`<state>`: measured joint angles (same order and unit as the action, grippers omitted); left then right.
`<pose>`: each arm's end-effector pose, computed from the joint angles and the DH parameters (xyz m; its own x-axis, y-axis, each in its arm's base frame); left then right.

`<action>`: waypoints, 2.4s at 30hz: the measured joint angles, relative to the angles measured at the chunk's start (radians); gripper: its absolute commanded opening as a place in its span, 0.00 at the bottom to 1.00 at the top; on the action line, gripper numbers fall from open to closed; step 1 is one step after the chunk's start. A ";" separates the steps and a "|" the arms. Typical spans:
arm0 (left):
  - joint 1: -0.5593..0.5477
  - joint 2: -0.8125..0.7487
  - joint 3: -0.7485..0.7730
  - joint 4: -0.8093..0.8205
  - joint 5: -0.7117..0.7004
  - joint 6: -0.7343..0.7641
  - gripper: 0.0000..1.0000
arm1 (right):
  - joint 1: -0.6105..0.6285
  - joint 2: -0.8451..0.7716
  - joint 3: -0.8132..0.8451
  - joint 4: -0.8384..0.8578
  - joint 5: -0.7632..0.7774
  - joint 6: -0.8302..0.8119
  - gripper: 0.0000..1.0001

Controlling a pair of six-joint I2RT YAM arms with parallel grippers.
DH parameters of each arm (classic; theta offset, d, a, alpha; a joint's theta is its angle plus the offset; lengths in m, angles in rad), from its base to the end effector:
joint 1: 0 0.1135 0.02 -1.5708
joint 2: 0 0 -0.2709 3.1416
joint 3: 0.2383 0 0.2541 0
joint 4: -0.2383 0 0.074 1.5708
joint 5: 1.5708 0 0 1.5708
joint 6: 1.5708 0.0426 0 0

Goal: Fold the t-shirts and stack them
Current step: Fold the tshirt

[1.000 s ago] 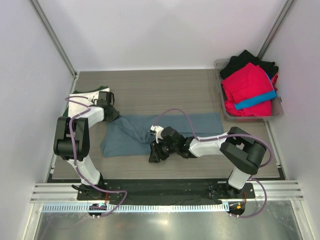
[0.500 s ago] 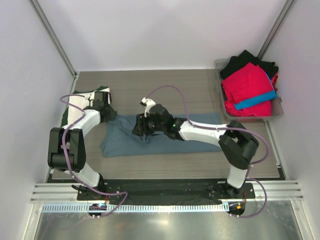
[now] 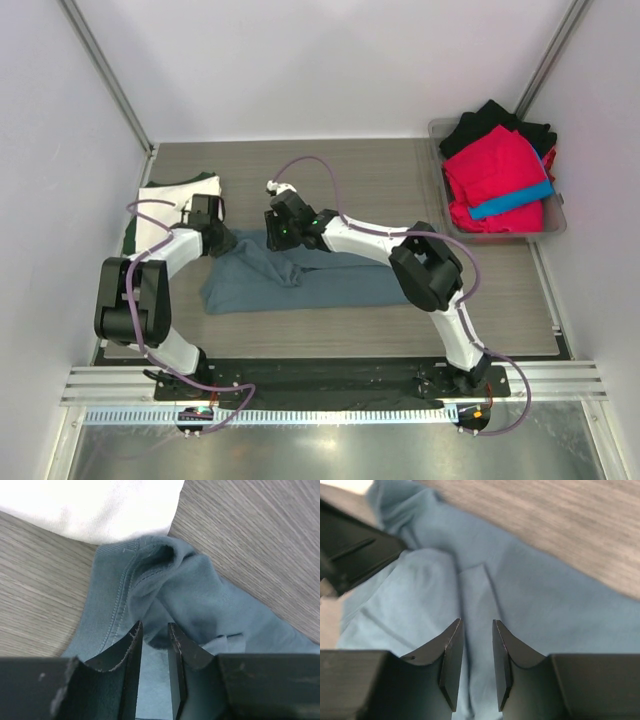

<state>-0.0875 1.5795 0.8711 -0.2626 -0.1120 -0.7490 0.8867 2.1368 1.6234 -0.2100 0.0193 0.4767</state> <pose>0.3138 -0.0227 0.1733 -0.6186 -0.6250 -0.4762 -0.5423 0.7782 -0.3168 0.3149 0.3848 0.1960 -0.7230 -0.1607 -0.6719 -0.4884 0.8068 0.3326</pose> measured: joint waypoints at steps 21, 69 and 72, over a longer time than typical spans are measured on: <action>0.000 0.012 0.027 -0.035 -0.083 0.029 0.25 | -0.001 0.121 0.093 -0.069 -0.055 -0.037 0.01; -0.175 -0.669 -0.296 -0.193 -0.116 -0.140 0.77 | 0.055 -0.637 -0.675 -0.124 0.276 0.140 0.14; -0.178 -0.716 -0.351 -0.203 -0.109 -0.167 0.78 | -0.080 -0.725 -0.767 -0.172 0.332 0.163 0.01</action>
<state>-0.2653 0.8639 0.5201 -0.4660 -0.2207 -0.9161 0.8070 1.4120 0.8566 -0.3817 0.3511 0.6392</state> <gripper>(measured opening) 0.777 0.045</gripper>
